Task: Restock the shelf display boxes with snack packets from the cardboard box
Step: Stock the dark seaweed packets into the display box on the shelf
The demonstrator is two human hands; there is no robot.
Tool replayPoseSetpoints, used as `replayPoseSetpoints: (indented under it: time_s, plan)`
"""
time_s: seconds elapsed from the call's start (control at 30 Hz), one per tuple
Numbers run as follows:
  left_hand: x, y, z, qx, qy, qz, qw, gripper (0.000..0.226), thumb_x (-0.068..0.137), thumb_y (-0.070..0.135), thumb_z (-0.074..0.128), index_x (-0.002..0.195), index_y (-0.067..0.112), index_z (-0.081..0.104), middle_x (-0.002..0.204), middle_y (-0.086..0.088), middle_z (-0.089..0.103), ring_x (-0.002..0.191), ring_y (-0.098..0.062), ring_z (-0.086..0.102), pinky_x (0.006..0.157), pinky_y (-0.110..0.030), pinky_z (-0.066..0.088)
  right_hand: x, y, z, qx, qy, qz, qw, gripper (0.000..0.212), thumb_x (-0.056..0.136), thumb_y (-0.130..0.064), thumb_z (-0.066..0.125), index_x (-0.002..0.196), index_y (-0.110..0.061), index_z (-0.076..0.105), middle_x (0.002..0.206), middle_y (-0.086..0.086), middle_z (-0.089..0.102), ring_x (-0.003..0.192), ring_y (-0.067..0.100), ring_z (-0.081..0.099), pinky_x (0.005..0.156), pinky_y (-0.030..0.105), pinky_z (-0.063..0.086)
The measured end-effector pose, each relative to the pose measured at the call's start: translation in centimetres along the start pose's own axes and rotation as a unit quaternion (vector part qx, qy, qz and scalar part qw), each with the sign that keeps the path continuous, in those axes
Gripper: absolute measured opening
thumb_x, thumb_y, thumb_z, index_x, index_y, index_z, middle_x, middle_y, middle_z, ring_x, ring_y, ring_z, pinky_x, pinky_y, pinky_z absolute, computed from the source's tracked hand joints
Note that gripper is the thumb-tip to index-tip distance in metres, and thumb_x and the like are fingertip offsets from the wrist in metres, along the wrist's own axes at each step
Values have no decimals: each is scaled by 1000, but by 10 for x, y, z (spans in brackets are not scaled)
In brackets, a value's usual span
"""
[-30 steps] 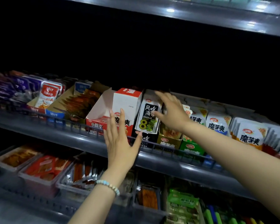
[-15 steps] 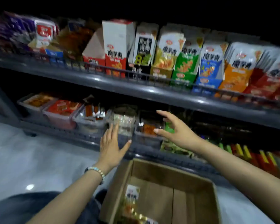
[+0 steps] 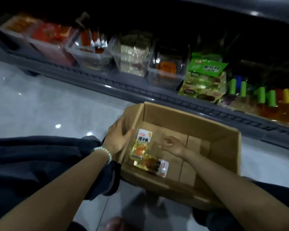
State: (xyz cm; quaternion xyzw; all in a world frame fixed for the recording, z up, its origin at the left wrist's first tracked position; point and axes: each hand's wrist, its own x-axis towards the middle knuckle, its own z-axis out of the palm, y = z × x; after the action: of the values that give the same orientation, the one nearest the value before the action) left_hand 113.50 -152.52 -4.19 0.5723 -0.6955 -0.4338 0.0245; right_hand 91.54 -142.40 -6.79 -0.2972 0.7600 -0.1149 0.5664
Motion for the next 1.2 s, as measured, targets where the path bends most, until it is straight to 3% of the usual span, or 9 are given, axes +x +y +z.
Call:
replayPoseSetpoints:
  time_s: [0.07,0.2,0.37,0.47,0.53,0.63,0.77,0.87,1.2]
  plan:
    - [7,-3,8,-37,-12,-6,999,91,73,87,38,148,42,16,152,6,35,137,-21,37,111,-47,35,11,20,12,1,-23,61,998,54,90,-29,64,133,-4,44,124,9,54,116,24,53,86,24,43]
    - [14,7,21,-40,-10,-9,999,89,76,83,36,150,39,11,153,4,32,136,-23,37,109,-48,36,31,60,39,-49,-36,138,989,30,92,-33,57,117,-16,61,79,3,60,59,12,52,41,17,39]
    - [25,-4,30,-27,26,13,999,92,73,86,31,149,38,13,147,0,40,131,-23,43,104,-48,42,46,93,55,88,-17,167,982,39,86,-16,68,121,-1,59,121,19,62,91,21,58,71,27,50]
    - [27,-6,35,-27,50,12,998,91,76,80,35,151,32,16,148,-2,38,132,-22,41,105,-48,41,53,94,53,124,-21,159,979,37,81,-13,73,116,-3,63,114,17,66,93,25,64,77,37,56]
    - [27,-6,39,-32,62,13,998,87,79,75,37,151,31,17,148,-3,37,133,-22,39,106,-48,40,60,83,48,158,13,123,980,28,80,-14,75,105,-3,69,102,13,69,82,24,65,73,33,57]
    - [30,-9,41,-47,65,18,997,87,78,76,37,151,32,18,149,-2,36,133,-21,39,105,-50,41,73,59,42,314,73,106,941,14,78,-18,76,83,-9,66,94,14,68,74,19,62,76,31,54]
    - [32,-13,45,-70,63,17,995,88,76,81,36,149,37,16,146,-1,38,128,-21,44,101,-49,45,82,28,54,440,46,91,892,21,86,-13,68,105,-9,61,100,7,67,91,19,63,73,24,51]
    - [34,-15,47,-83,62,19,994,89,75,84,35,149,38,16,148,2,37,130,-21,43,102,-49,44,87,12,75,435,55,89,894,25,84,-8,69,109,-7,62,103,9,68,91,23,64,83,36,53]
    - [31,-10,47,-77,76,18,994,87,77,76,37,150,34,18,150,2,34,134,-17,37,105,-48,41,104,-4,97,366,107,100,919,32,79,-2,73,109,-5,63,113,12,67,104,29,63,92,40,51]
